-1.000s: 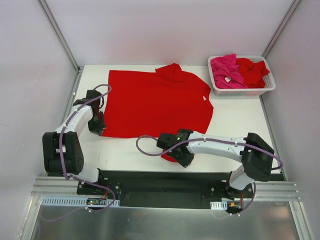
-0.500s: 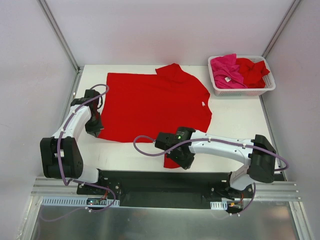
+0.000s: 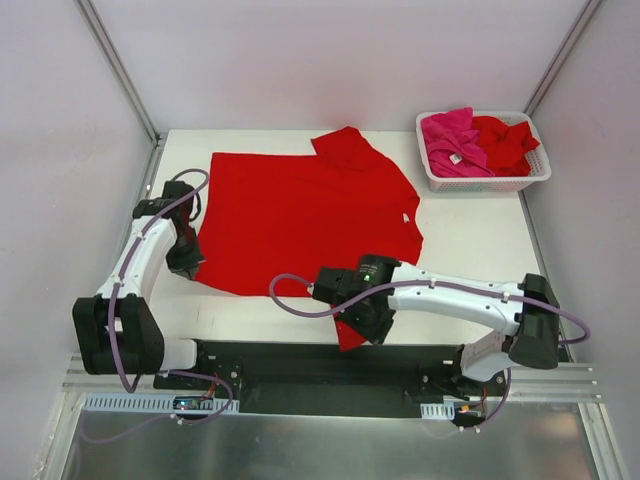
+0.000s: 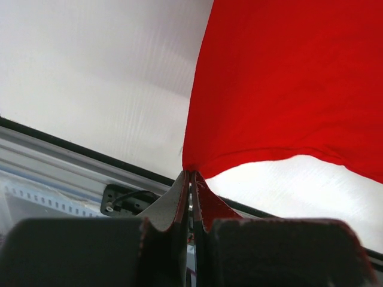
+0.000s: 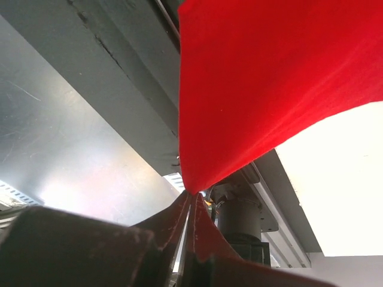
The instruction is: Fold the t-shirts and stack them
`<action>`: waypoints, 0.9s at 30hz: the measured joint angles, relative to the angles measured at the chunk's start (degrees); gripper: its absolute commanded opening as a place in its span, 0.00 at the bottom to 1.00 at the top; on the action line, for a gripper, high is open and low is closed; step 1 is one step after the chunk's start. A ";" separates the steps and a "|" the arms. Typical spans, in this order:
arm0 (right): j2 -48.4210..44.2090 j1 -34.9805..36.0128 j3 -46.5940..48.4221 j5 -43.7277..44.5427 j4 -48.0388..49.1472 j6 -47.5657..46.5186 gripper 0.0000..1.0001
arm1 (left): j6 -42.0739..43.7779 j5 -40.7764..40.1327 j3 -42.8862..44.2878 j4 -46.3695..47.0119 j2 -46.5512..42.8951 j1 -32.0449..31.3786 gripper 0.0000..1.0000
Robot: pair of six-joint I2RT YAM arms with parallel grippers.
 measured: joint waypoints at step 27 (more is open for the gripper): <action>-2.97 11.23 -0.02 -5.33 -0.81 9.38 0.01 | -6.25 6.71 -3.37 -8.63 -15.45 -3.58 0.00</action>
